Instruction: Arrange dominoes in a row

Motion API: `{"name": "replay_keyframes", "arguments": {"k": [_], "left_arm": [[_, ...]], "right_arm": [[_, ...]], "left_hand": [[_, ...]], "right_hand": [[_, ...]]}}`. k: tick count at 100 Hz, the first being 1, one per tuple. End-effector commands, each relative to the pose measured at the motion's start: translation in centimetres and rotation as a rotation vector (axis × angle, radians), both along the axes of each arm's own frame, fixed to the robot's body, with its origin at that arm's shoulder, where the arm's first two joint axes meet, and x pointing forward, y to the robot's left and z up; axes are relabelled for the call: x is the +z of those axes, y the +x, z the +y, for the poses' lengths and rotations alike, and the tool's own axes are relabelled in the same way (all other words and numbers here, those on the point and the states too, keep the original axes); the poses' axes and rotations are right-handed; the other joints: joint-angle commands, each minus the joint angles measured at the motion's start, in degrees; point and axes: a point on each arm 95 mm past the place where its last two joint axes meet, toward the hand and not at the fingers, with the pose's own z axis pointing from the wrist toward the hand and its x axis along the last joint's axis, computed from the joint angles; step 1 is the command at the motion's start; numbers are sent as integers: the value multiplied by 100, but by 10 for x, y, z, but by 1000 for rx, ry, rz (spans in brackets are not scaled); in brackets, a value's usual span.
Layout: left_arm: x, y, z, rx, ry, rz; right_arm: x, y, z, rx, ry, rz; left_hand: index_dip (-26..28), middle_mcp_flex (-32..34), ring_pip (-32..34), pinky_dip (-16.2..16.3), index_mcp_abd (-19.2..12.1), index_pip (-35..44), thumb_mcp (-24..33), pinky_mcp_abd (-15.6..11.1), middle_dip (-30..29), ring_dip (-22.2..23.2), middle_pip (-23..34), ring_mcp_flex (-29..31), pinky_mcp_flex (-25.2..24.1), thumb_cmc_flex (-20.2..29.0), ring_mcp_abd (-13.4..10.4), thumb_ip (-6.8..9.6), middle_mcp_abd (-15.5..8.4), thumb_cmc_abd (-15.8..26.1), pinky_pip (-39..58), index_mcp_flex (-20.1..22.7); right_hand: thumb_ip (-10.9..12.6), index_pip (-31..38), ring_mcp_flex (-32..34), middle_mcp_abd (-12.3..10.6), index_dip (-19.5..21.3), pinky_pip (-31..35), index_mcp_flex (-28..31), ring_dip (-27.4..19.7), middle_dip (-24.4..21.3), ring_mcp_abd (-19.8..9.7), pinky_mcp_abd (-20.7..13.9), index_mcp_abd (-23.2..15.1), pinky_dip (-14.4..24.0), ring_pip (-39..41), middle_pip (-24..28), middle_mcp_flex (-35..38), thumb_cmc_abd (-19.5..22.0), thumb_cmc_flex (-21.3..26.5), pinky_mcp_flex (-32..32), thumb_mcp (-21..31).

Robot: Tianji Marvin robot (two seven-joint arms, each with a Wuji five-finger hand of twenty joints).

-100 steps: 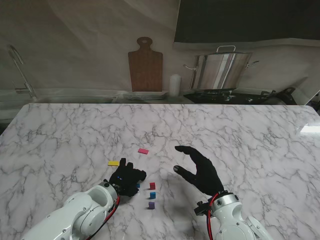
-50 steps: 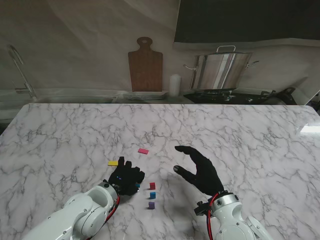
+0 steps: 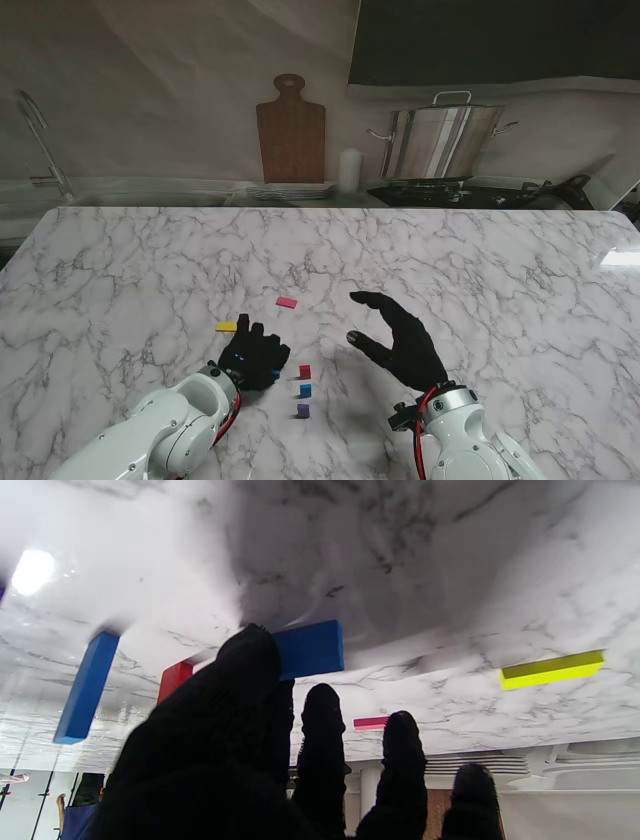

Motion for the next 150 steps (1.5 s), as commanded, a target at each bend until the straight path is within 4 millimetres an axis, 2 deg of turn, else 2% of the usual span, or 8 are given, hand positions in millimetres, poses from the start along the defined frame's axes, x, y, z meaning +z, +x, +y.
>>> {"name": "replay_keyframes", "arguments": {"k": [1, 26, 49, 60, 69, 81, 116, 150], "left_arm": [[0, -1, -2, 2, -3, 4], [8, -2, -3, 19, -45, -31], [18, -3, -2, 37, -85, -50], [24, -4, -2, 57, -119, -52], [29, -5, -1, 70, -139, -60], [34, -6, -1, 83, -162, -76], [45, -9, 3, 123, -206, -85], [46, -6, 5, 185, -285, -39]], "right_arm": [[-1, -1, 0, -2, 2, 6], [-1, -1, 0, 0, 1, 6], [-1, -1, 1, 1, 0, 6], [-1, -1, 1, 1, 0, 6], [-1, -1, 1, 0, 0, 6], [-1, -1, 1, 1, -1, 6], [-1, -1, 0, 0, 1, 6], [-1, -1, 0, 1, 2, 8]], "left_hand": [[-49, 126, 6, 130, -13, 176, -85, 146, 89, -18, -31, -53, -93, 284, 140, 94, 43, -4, -88, 130], [-499, 84, -485, 84, 36, 349, -187, 166, -590, -507, -579, 21, -91, 298, 208, 57, 5, -103, -29, 350], [-661, -350, -1046, -15, -174, 258, -98, 183, -2614, -1073, -1602, 28, -99, 222, 338, 19, 308, -300, -134, 598], [-515, -97, -856, -5, -537, 157, -143, 182, -2156, -930, -914, 228, -9, 191, 245, 57, 133, -229, -107, 541], [-408, 465, -151, 85, -794, 162, -216, 146, -123, -320, 128, 354, 54, 233, -17, 82, -217, -145, 101, 424], [-368, 1458, 231, 113, -891, 156, -257, 136, -321, -133, 764, 895, 85, 270, -323, 103, -763, -105, 525, 388], [-211, 2429, -318, -219, -949, 91, -344, 71, -1384, -683, -1709, 1298, 7, 363, -301, 139, -1112, -13, 1068, 246], [194, 3619, -435, -215, -587, 305, 351, 186, -2966, -944, -3646, 2237, 73, 294, -304, 141, -497, -55, 1759, -152]], "right_hand": [[130, 67, 69, 0, 79, 94, -72, -86, 35, -131, -22, -56, 67, -49, 122, -58, 107, 151, 7, 142], [131, 67, 71, -8, 79, 93, -75, -86, 36, -129, -21, -58, 66, -48, 124, -53, 112, 153, 7, 144], [130, 67, 70, -11, 78, 95, -80, -86, 36, -132, -19, -57, 67, -48, 126, -54, 114, 153, 9, 143], [130, 67, 69, -6, 77, 96, -79, -86, 35, -134, -22, -56, 67, -48, 125, -56, 116, 153, 9, 142], [131, 68, 70, -19, 77, 99, -79, -86, 35, -126, -22, -56, 68, -48, 126, -53, 117, 155, 13, 143], [131, 66, 69, -3, 76, 100, -86, -86, 34, -128, -19, -56, 69, -48, 122, -61, 120, 153, 12, 141], [130, 68, 76, -3, 76, 99, -81, -84, 34, -129, -13, -64, 68, -46, 123, -54, 121, 150, 7, 137], [132, 67, 74, -13, 76, 95, -82, -84, 35, -135, -19, -60, 67, -47, 123, -47, 124, 154, 2, 132]]}}
